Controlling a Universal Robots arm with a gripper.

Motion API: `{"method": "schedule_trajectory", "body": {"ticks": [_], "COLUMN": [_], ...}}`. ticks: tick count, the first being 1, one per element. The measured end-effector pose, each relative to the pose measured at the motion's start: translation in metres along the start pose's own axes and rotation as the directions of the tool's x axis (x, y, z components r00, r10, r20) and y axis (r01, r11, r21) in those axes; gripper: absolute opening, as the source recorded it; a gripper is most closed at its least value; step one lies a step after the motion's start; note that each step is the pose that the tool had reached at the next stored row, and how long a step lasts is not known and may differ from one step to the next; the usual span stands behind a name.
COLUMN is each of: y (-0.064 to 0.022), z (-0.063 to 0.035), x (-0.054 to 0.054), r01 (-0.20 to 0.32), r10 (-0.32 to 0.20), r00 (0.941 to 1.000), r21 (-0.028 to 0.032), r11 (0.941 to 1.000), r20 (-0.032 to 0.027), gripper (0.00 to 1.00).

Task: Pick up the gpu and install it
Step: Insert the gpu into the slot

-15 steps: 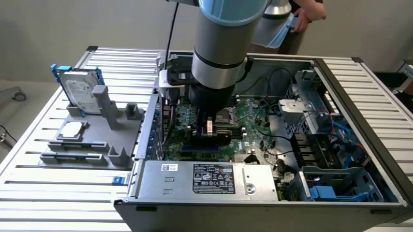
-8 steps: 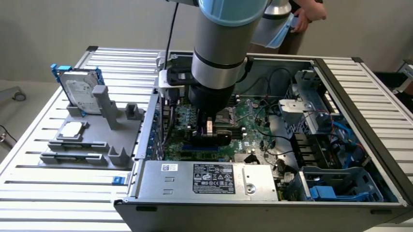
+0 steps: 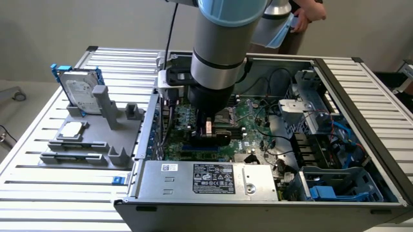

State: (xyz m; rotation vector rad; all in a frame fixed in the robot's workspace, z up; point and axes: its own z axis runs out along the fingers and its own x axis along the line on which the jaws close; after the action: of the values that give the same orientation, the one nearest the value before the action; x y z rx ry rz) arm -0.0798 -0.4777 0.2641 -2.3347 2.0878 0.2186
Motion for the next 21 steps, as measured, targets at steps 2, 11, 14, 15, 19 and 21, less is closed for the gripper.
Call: {"method": "schedule_trajectory", "body": {"ticks": [2,11,14,15,19,21], "y": [0.0001,0.0,-0.0002,-0.0003,-0.0004,-0.0005], "z": [0.0005,0.0029,0.004,0.0045,0.0063,0.007], "x": [0.0009,0.0023,0.0026,0.0026,0.003,0.0031], "r01": [0.0,-0.001,-0.001,-0.001,-0.001,-0.001], "r10": [0.0,0.001,0.001,0.001,0.001,0.001], "r00": [1.0,1.0,1.0,1.0,1.0,1.0], "r21": [-0.0004,-0.0007,-0.0008,-0.0007,-0.0008,-0.0009], "r11": [1.0,1.0,1.0,1.0,1.0,1.0], "r20": [-0.0003,-0.0015,-0.0017,-0.0014,-0.0015,-0.0014], "gripper": [0.26,0.26,0.26,0.26,0.26,0.26]}}
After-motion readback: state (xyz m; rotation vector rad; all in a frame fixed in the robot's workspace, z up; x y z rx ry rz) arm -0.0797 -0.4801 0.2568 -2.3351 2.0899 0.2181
